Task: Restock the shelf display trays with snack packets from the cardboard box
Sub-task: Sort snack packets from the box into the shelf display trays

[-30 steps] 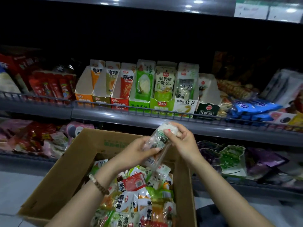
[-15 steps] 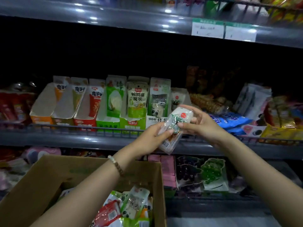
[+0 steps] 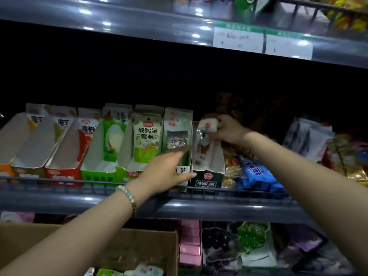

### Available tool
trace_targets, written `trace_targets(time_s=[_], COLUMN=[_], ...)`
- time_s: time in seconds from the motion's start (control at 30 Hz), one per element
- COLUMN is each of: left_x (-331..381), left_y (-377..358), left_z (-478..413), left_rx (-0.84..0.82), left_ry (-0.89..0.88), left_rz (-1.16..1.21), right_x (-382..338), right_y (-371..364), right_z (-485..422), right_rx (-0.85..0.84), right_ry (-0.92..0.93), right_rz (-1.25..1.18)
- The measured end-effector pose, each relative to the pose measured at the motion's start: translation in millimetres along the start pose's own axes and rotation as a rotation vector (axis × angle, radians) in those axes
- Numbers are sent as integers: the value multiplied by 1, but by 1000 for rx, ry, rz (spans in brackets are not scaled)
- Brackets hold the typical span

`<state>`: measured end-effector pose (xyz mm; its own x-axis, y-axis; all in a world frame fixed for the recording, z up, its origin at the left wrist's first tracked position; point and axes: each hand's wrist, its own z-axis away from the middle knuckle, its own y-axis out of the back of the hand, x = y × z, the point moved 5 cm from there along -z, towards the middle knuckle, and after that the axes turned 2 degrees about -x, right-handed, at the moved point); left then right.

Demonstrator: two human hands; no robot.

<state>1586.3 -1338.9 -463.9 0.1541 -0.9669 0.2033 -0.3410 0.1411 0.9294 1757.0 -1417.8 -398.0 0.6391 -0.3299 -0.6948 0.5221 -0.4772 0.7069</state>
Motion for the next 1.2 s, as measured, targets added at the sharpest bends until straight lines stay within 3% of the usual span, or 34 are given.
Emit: trace_targets(time_s=[0.1,0.43,0.6,0.8,0.9,1.03,1.2], left_x=[1,1,-3,-3,-2,-3,-3], left_y=[-2,-5,-10,-13,-12,-12,-12], left_z=[0,2,2,2,2,1,0], left_rx=[73,194,203,175,153,137,120], left_ry=[-37,-65,-83,-56,-30,-24,-33], left_rz=[-11,-8,-5,-61,-92,-97,-89], right_x=[12,20,31,30,38,40,38], right_y=[-21,-29,-22,-10,-20,-27,-25], right_z=[-16,-35,-48,-50,-56,-52,-43], right_rx=[-58,-13,-71,-314,-179,66,145], right_ry=[6,184,89,-132,-46,162,235], right_rz=[17,533,336,283,204,371,351])
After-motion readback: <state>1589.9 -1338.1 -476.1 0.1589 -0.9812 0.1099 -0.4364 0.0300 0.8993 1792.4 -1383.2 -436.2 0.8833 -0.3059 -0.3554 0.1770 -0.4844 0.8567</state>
